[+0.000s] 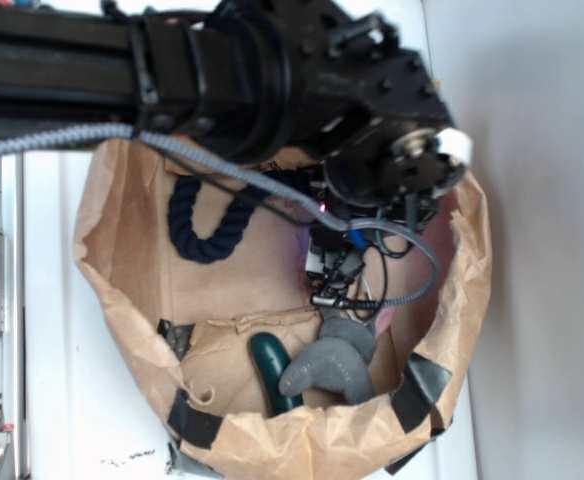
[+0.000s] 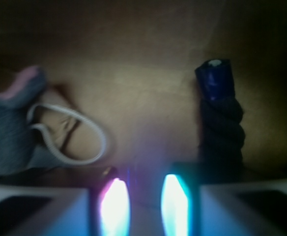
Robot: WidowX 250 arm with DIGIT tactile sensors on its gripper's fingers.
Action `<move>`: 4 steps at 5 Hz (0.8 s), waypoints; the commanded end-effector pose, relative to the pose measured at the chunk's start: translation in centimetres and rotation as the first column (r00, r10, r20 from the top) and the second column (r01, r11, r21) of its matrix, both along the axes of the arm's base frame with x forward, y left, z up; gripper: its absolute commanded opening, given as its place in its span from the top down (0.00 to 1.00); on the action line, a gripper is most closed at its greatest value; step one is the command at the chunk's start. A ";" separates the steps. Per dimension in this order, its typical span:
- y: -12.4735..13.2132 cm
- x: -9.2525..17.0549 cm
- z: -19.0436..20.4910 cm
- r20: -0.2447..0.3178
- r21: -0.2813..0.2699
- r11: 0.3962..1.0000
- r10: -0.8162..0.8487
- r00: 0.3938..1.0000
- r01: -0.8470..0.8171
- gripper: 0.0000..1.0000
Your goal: Grab the blue rope.
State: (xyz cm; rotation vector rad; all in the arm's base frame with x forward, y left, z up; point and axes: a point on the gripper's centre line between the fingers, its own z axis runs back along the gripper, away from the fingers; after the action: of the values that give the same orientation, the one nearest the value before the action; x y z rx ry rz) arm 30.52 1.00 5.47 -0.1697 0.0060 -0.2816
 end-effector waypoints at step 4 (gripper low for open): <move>3.1 -0.3 -0.9 0.189 0.128 0.987 0.076 0.979 -0.101 0.00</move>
State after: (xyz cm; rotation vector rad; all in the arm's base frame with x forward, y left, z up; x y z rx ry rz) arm 29.44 4.08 2.68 -0.0284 -0.0967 -0.2000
